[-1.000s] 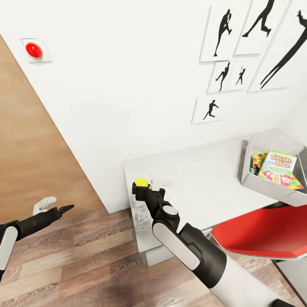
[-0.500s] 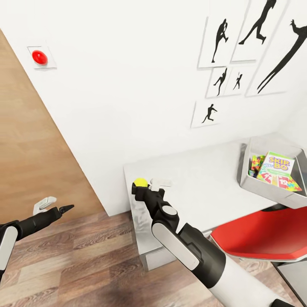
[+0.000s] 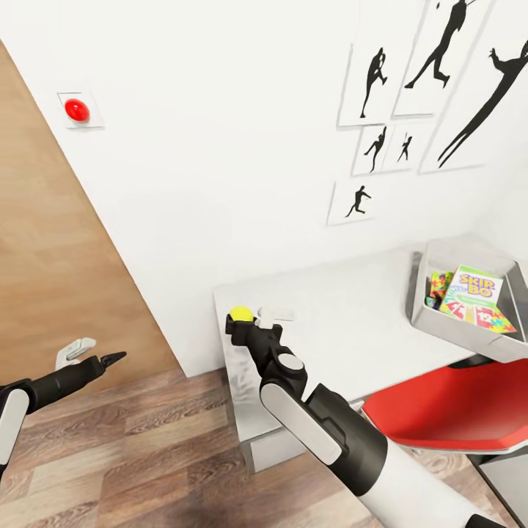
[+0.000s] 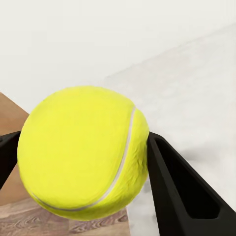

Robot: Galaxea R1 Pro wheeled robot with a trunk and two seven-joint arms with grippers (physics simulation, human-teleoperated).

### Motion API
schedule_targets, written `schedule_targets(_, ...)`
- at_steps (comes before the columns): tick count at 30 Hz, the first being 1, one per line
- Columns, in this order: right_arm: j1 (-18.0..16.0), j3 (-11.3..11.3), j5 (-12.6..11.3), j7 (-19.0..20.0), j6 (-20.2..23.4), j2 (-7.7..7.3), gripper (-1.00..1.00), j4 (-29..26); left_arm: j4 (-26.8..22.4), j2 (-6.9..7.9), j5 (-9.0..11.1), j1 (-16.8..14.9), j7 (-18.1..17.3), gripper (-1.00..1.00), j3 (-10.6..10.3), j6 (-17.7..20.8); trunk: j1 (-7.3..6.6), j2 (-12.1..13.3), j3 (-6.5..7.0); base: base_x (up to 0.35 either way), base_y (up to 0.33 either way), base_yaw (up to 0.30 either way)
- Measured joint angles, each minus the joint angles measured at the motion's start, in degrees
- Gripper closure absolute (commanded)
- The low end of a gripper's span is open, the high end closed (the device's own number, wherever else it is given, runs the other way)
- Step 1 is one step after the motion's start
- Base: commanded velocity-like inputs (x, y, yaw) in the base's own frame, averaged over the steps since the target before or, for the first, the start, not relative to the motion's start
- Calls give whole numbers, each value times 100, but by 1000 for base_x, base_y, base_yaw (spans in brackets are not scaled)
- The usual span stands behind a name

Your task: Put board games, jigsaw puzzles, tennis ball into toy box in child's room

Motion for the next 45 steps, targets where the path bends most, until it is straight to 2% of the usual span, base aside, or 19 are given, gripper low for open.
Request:
schedule_targets(7,0,23,65,0,-8,31,100,6,-16,17,4,1,-2,-100,198,16,0,0,66,0,0,0)
schedule_targets(36,8,39,60,-53,13,-26,100,-225,-45,0,6,6,-10,-100,220,70,0,0,339,0,0,0)
schedule_targets(45,9,39,68,-45,-7,17,100,-199,-45,10,6,6,-8,-100,220,71,0,1,424,0,0,0)
